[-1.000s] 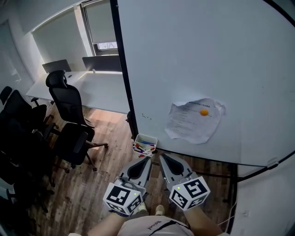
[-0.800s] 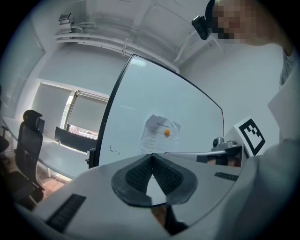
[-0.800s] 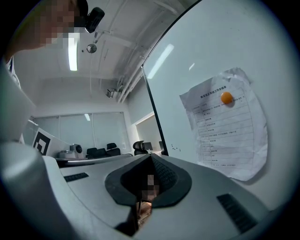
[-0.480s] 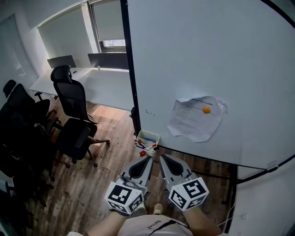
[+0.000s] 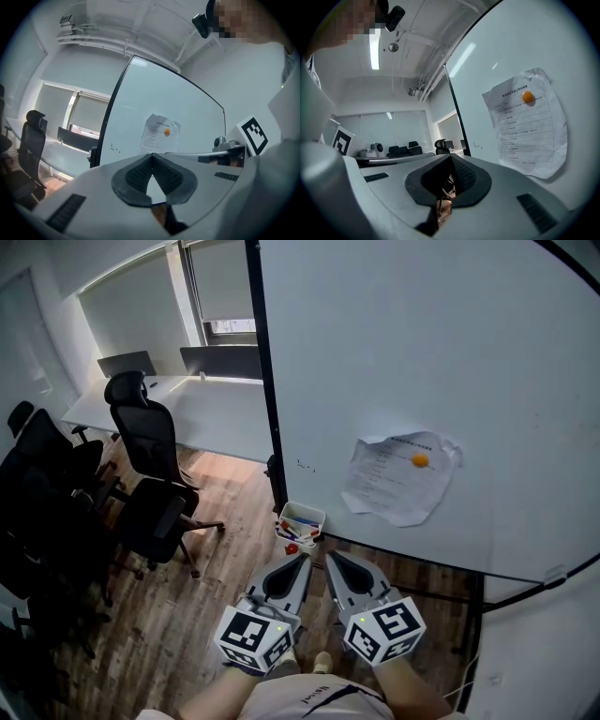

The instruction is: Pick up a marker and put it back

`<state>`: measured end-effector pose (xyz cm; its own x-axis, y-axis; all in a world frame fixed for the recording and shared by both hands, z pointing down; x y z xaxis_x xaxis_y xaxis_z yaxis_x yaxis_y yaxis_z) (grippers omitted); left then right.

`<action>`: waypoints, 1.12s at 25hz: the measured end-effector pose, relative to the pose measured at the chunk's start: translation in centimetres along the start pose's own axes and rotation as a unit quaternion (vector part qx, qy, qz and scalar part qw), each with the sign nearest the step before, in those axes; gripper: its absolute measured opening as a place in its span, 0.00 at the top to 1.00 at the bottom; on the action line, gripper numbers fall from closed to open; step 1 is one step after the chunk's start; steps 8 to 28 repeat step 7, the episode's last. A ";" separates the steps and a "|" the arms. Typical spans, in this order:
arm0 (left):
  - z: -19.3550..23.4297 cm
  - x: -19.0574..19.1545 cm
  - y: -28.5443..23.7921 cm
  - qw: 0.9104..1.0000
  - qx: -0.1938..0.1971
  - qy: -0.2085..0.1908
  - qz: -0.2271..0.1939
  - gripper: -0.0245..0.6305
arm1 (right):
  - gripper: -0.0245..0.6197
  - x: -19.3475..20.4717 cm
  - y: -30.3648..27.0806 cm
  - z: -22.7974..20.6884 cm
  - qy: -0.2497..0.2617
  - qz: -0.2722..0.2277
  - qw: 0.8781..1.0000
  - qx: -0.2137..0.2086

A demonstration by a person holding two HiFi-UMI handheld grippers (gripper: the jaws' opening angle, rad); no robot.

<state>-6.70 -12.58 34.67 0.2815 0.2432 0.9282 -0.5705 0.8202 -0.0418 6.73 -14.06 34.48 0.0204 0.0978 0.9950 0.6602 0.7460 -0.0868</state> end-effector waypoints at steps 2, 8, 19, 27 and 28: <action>0.1 0.0 -0.1 1.000 0.000 0.000 0.000 0.95 | 0.96 0.1 -0.1 0.0 0.000 0.001 1.000 -0.001; 0.3 0.0 -0.2 1.000 -0.002 0.000 0.000 0.95 | 0.96 0.2 -0.4 -0.1 0.000 0.005 1.000 -0.002; 0.3 0.0 -0.2 1.000 -0.002 0.000 0.000 0.95 | 0.96 0.2 -0.4 -0.1 0.000 0.005 1.000 -0.002; 0.3 0.0 -0.2 1.000 -0.002 0.000 0.000 0.95 | 0.96 0.2 -0.4 -0.1 0.000 0.005 1.000 -0.002; 0.3 0.0 -0.2 1.000 -0.002 0.000 0.000 0.95 | 0.96 0.2 -0.4 -0.1 0.000 0.005 1.000 -0.002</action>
Point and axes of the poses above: the fingertips, and each gripper's own axes: y backward along the fingers, z to its left, x out of its underside, the point moved 8 cm from there along y, backward along the fingers, and after that the axes turned 11 degrees about y, right-handed, at the moved point
